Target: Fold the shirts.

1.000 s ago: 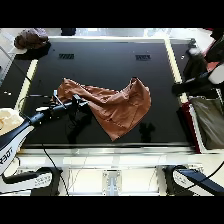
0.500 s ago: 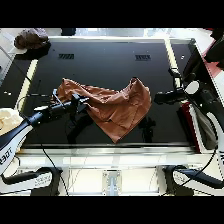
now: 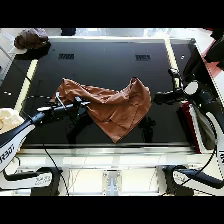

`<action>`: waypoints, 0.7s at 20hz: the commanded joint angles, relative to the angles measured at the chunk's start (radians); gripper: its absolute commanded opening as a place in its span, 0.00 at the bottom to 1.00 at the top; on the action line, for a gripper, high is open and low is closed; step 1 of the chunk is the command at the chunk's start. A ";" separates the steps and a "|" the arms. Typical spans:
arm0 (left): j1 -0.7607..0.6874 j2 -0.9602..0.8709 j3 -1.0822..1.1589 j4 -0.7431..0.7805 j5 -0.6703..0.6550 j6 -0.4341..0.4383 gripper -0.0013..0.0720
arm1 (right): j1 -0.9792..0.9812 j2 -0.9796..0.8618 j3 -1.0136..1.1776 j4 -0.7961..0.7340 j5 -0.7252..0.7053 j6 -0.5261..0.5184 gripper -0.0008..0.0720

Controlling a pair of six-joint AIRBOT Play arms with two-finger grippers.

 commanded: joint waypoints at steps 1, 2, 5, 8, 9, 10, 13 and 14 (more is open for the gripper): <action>-0.003 -0.014 0.000 0.020 -0.011 -0.015 0.65 | 0.001 -0.001 0.000 0.001 0.000 0.000 0.58; -0.003 -0.014 0.000 0.020 -0.010 -0.015 0.65 | 0.001 -0.001 0.000 0.001 -0.001 0.000 0.58; -0.003 -0.022 0.000 0.019 -0.004 -0.014 0.03 | 0.001 -0.001 0.000 0.001 -0.016 0.000 0.58; -0.003 -0.021 0.001 -0.005 -0.003 -0.015 0.04 | 0.001 -0.013 -0.001 0.001 -0.116 0.000 0.58; -0.001 -0.021 0.001 -0.020 -0.003 -0.014 0.03 | 0.001 -0.028 -0.001 0.002 -0.161 0.000 0.58; 0.001 -0.021 0.001 -0.033 -0.003 -0.014 0.04 | 0.000 -0.052 0.000 0.013 -0.209 0.000 0.59; 0.002 -0.021 0.001 -0.037 -0.003 -0.014 0.04 | -0.002 -0.147 0.000 0.113 -0.315 0.000 0.66; 0.002 -0.021 0.001 -0.037 -0.003 -0.014 0.04 | -0.002 -0.184 0.007 0.131 -0.322 -0.001 0.66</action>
